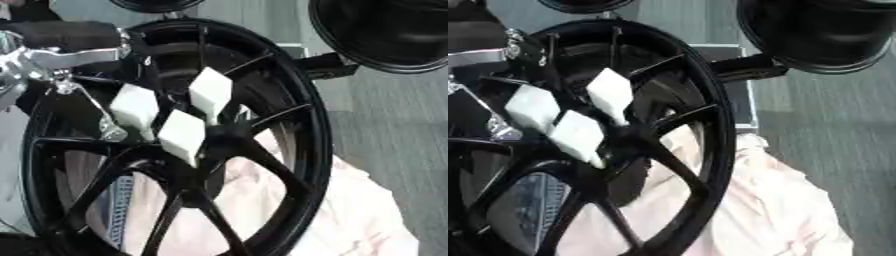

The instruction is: Pull the pin out of the wheel hub.

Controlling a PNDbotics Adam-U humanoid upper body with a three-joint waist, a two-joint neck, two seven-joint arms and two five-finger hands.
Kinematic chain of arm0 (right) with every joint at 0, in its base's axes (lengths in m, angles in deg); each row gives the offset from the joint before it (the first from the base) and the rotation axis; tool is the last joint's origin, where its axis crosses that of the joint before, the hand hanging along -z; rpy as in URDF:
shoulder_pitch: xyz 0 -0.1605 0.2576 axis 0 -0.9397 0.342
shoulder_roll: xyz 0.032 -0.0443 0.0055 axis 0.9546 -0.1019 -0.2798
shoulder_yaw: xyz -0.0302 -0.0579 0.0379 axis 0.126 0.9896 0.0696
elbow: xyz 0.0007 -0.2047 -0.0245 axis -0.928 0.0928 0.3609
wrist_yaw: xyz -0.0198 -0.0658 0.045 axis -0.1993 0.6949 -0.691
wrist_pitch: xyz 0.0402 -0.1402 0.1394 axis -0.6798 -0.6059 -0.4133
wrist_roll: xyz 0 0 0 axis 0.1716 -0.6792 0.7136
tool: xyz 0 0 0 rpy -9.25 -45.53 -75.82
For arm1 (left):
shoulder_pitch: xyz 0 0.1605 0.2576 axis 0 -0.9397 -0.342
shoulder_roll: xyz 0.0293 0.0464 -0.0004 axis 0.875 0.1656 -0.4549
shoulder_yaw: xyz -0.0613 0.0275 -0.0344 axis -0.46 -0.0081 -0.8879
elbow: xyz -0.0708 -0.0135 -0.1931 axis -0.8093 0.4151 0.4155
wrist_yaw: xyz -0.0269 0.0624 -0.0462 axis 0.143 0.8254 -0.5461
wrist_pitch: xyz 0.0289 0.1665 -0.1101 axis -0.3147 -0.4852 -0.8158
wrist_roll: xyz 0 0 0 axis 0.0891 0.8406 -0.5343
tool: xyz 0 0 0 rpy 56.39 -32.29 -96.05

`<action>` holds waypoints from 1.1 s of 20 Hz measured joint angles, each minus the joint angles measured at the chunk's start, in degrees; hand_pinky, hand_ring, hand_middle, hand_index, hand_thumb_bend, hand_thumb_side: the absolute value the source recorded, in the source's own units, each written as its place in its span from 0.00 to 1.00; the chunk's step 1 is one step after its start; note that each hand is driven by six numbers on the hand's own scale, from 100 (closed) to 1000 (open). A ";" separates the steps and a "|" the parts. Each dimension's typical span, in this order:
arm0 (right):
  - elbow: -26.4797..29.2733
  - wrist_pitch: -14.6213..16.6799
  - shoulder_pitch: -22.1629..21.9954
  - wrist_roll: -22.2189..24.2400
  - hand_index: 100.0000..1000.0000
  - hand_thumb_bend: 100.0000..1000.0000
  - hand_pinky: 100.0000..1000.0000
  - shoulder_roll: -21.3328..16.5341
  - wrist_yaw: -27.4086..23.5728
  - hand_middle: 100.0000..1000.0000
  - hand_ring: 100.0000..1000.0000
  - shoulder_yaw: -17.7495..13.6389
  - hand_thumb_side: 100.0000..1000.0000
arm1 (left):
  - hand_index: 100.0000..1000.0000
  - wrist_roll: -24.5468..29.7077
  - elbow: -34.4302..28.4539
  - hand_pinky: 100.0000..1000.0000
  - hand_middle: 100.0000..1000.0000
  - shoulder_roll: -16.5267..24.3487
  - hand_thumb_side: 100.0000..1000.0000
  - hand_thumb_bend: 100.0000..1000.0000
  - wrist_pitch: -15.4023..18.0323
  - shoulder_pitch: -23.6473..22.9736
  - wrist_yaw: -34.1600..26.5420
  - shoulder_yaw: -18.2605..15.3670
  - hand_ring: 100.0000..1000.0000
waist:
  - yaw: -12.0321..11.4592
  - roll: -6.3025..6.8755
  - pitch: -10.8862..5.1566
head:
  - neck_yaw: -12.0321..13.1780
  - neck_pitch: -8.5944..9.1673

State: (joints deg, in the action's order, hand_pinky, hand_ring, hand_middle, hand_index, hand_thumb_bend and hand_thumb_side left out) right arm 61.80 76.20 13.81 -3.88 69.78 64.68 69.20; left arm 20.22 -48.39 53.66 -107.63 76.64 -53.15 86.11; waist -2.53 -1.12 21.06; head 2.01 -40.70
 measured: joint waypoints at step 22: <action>0.00 0.15 -0.01 -0.02 0.73 0.00 0.44 0.32 -0.09 0.53 0.64 -0.01 0.47 | 0.32 0.04 0.01 0.44 0.26 -0.71 0.00 0.34 1.56 0.62 0.24 0.00 0.25 | -0.02 -0.07 0.12 | 0.04 0.01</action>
State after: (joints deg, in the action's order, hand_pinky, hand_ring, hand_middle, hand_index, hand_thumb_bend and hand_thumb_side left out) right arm 61.80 76.34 13.80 -3.90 70.11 64.59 69.19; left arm 20.26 -48.38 52.95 -106.07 77.26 -52.90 86.11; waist -2.55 -1.19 21.19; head 2.06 -40.69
